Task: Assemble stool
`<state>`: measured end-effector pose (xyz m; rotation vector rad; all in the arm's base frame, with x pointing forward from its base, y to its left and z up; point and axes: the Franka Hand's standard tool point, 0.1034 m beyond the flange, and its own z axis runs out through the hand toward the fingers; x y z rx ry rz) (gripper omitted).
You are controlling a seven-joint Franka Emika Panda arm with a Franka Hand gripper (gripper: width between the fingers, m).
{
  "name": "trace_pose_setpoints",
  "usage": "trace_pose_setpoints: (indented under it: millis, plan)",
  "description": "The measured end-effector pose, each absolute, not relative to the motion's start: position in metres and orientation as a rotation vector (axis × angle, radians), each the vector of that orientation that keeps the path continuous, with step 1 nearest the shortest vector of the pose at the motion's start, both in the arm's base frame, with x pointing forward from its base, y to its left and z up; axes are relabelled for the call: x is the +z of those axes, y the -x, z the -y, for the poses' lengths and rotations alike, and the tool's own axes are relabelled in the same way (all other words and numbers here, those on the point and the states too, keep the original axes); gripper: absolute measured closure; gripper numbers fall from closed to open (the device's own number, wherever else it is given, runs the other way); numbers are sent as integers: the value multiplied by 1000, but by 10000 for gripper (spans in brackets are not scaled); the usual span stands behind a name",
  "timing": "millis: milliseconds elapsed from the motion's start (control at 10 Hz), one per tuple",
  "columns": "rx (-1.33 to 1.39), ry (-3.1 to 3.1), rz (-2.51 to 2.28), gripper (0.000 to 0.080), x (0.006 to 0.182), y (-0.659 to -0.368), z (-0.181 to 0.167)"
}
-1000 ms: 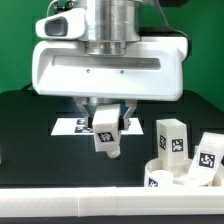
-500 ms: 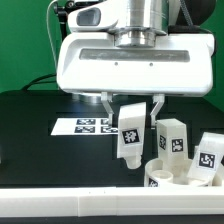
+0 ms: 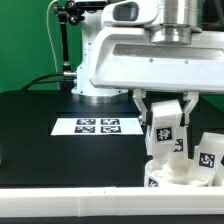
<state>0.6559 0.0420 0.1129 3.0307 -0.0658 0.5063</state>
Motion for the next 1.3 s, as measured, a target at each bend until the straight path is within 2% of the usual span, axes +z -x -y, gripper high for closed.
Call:
trace_pose_setpoints:
  millis: [1000,1300]
  plan:
    - [529,-2965,-224,474,104,-655,-62]
    - [601,-2944,-263,474,94,-649,-65]
